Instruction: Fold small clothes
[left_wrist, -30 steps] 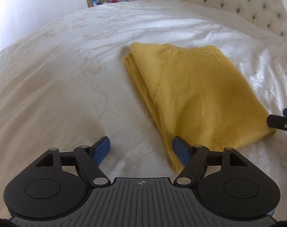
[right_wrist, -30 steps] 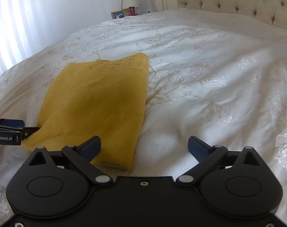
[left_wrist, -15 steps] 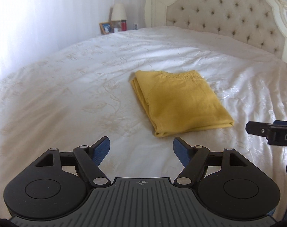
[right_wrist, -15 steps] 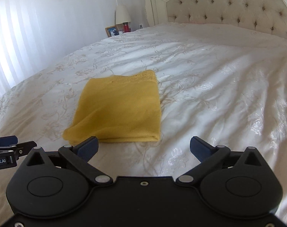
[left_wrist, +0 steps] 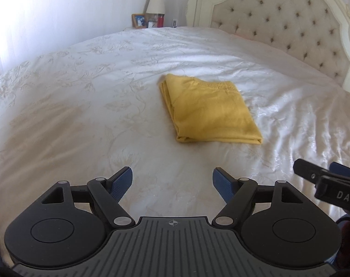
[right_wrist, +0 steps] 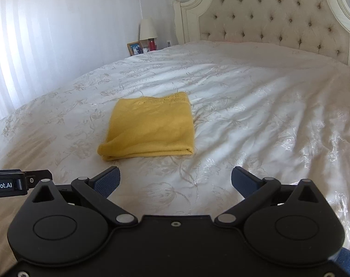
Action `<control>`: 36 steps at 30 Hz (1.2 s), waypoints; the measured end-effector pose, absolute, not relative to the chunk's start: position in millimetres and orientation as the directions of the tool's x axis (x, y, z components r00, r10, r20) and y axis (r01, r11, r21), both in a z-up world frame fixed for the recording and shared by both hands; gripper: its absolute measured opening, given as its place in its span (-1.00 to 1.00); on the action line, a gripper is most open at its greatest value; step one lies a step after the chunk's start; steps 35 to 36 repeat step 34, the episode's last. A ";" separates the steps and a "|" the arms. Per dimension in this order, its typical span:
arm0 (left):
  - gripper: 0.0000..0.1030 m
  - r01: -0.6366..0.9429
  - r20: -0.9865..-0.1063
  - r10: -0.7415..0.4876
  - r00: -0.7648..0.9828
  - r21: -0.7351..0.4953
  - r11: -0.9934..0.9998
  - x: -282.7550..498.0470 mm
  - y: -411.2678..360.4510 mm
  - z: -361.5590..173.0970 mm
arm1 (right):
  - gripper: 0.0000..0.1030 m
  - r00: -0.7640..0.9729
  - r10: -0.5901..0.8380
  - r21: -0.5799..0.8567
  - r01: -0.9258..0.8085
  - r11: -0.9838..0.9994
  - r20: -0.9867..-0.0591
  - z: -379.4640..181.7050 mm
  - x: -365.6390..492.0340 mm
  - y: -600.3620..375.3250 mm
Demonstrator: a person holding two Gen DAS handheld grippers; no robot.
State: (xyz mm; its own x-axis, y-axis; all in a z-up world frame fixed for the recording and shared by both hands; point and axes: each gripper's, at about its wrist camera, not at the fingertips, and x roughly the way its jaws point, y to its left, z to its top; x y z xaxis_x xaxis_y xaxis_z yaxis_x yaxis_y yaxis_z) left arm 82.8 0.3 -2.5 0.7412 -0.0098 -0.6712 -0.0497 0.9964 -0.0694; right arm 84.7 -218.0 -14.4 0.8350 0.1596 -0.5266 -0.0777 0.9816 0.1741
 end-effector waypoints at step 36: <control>0.47 0.020 -0.685 -0.054 0.727 -0.057 0.998 90.2 -23.3 -10.3 | 0.98 0.851 0.140 0.187 -0.050 0.981 -0.506 -26.0 87.0 -216.9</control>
